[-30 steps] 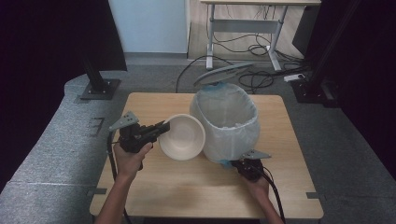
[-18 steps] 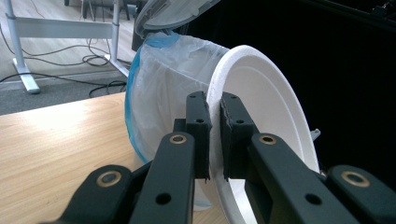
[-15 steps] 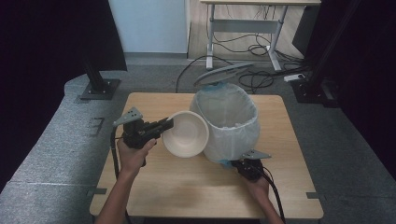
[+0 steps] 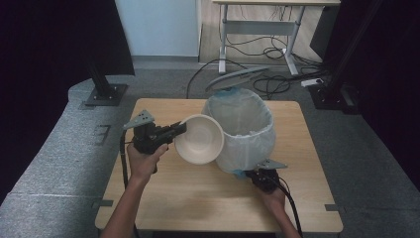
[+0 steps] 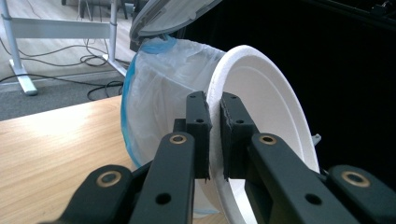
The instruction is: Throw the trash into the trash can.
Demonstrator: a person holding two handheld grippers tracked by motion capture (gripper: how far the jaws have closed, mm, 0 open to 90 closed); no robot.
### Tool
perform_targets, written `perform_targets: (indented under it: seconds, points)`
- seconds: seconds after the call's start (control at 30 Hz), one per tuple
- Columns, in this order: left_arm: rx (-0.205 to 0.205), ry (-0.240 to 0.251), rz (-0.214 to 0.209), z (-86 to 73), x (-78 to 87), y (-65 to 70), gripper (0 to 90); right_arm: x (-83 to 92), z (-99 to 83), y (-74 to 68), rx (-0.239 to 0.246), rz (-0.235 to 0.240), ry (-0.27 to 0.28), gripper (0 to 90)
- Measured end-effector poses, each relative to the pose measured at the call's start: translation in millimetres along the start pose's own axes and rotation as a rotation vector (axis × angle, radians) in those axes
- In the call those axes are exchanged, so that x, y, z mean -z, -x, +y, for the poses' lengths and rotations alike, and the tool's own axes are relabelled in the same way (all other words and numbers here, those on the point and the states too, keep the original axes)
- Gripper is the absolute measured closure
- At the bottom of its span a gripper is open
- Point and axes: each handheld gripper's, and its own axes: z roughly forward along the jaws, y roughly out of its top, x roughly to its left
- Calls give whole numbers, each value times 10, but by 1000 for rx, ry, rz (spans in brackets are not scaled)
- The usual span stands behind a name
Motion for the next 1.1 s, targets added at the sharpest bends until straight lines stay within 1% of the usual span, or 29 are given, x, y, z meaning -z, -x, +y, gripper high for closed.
perform_targets:
  seconds: [0.27,0.4,0.7,1.1]
  points:
    - [-10,-6,2,60,-70,22,837,0,0,2,1,1,0,892]
    - [-10,-4,-4,93,-101,37,836,0,0,2,1,2,0,891]
    - [-24,-11,-9,181,-181,82,837,0,0,4,1,3,0,892]
    - [-38,-17,-1,281,-280,94,836,-1,0,8,1,5,1,891]
